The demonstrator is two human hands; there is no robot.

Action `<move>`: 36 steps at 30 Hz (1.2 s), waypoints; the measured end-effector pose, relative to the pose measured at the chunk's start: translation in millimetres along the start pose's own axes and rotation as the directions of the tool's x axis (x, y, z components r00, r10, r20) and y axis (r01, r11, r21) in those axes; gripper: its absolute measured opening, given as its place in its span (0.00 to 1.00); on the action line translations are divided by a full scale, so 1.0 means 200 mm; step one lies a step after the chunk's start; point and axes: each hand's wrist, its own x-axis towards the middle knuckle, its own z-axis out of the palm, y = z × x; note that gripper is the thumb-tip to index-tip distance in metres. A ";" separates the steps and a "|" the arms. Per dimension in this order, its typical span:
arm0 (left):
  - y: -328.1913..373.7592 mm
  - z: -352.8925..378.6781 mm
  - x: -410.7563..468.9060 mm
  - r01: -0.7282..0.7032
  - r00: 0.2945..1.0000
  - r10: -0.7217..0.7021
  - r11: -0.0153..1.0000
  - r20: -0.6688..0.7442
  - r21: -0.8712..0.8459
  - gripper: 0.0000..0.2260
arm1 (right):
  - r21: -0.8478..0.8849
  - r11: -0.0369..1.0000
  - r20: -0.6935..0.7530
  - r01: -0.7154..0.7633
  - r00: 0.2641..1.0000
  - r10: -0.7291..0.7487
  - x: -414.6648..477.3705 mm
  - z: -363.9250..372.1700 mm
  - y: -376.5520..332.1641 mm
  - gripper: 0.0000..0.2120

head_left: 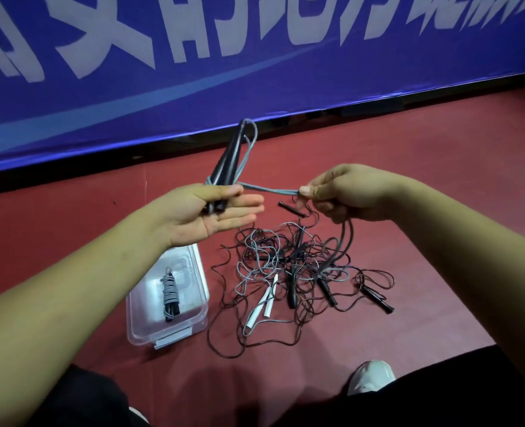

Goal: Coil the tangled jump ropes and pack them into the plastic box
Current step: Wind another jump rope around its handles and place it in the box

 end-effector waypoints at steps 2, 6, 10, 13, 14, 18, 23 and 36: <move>0.01 -0.02 0.00 0.034 0.998 -0.032 0.999 -0.057 0.023 0.06 | 0.021 0.999 0.007 0.025 1.000 -0.026 -0.02 0.01 -0.04 0.13; 0.04 -0.05 0.02 0.053 0.993 -0.041 0.993 -0.111 0.110 0.08 | -0.052 0.998 0.074 0.034 0.997 -0.030 -0.07 0.06 -0.10 0.14; 0.05 -0.08 0.03 0.093 0.982 -0.049 0.965 -0.181 0.246 0.08 | -0.231 0.967 0.072 0.105 0.993 -0.090 -0.12 0.11 -0.15 0.11; 0.02 -0.09 0.04 0.128 0.960 0.014 0.868 -0.280 0.480 0.08 | -0.277 0.947 0.070 0.165 0.986 -0.151 -0.15 0.17 -0.18 0.09; -0.01 -0.09 0.05 0.140 0.953 0.044 0.815 -0.301 0.563 0.08 | -0.290 0.939 0.060 0.184 0.983 -0.174 -0.16 0.19 -0.20 0.09; -0.11 -0.03 0.08 0.233 0.945 0.053 0.585 -0.324 0.777 0.10 | -0.383 0.893 0.033 0.238 0.969 -0.244 -0.18 0.23 -0.24 0.08; -0.19 0.03 0.04 0.236 0.969 0.001 0.298 -0.247 0.925 0.15 | -0.464 0.851 -0.016 0.246 0.958 -0.285 -0.16 0.25 -0.25 0.09; -0.15 0.12 -0.07 -0.158 0.965 -0.225 -0.080 0.136 0.984 0.15 | -0.735 0.658 -0.117 0.166 0.924 -0.364 -0.07 0.13 -0.20 0.08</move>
